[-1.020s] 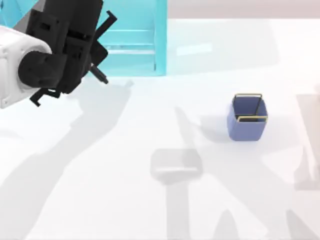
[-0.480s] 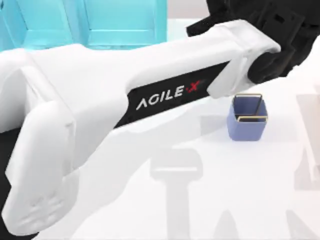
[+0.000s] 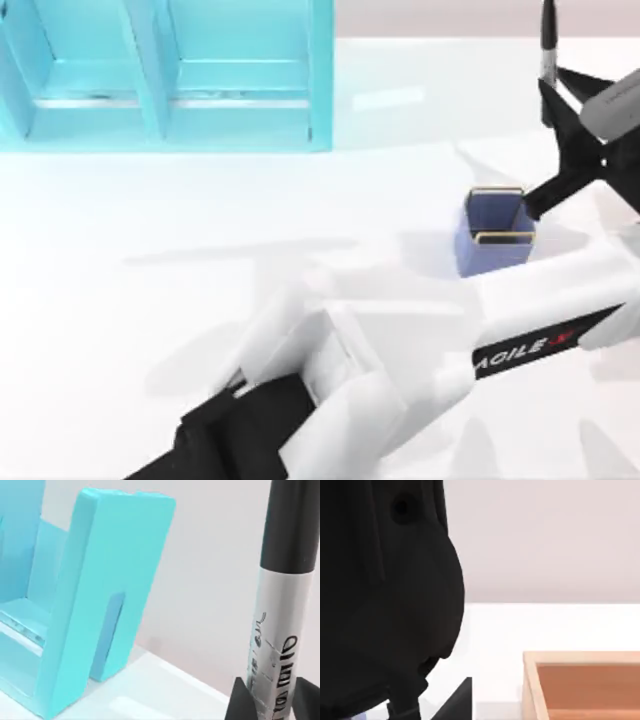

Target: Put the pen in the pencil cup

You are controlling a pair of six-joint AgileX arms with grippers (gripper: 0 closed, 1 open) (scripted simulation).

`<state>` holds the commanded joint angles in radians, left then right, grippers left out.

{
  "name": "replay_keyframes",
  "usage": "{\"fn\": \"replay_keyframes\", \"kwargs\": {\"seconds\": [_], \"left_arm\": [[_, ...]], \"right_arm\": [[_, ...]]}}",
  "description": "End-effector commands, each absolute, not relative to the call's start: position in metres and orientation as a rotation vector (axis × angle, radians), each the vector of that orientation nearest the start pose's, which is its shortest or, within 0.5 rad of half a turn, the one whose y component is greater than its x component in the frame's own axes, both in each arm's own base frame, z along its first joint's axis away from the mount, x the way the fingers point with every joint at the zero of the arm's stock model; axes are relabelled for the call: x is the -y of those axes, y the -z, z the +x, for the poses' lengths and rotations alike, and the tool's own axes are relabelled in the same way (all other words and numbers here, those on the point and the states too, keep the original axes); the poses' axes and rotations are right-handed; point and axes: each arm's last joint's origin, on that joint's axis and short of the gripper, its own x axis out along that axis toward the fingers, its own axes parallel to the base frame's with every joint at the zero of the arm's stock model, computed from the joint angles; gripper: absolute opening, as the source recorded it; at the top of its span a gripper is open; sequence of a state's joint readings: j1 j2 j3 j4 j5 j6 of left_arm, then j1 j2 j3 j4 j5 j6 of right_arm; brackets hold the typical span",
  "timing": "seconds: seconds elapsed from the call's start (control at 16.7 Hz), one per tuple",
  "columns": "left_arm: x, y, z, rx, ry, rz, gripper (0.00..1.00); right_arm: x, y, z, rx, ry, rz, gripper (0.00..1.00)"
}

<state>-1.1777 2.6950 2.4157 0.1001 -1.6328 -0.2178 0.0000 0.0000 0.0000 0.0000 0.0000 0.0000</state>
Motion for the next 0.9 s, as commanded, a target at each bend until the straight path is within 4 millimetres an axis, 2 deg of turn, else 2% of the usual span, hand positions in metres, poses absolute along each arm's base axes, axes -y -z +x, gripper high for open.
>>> {"fn": "replay_keyframes", "kwargs": {"seconds": [0.12,0.36,0.42,0.6,0.9], "left_arm": [[0.526,-0.182,0.254,0.012,-0.493,-0.001,0.0],[0.527,-0.181,0.253,0.012,-0.493,0.002,0.0],[0.534,-0.179,0.272,0.059,-0.46,-0.288,0.0],[0.533,-0.182,0.27,0.051,-0.468,-0.241,0.0],[0.525,-0.18,0.261,0.017,-0.494,-0.033,0.0]], "right_arm": [[0.001,-0.16,0.106,0.0,0.0,0.0,1.0],[0.001,-0.16,0.106,0.0,0.0,0.0,1.0],[0.001,-0.16,0.106,0.0,0.0,0.0,1.0],[0.001,-0.16,0.106,0.0,0.0,0.0,1.0],[0.001,-0.16,0.106,0.0,0.0,0.0,1.0]]}}
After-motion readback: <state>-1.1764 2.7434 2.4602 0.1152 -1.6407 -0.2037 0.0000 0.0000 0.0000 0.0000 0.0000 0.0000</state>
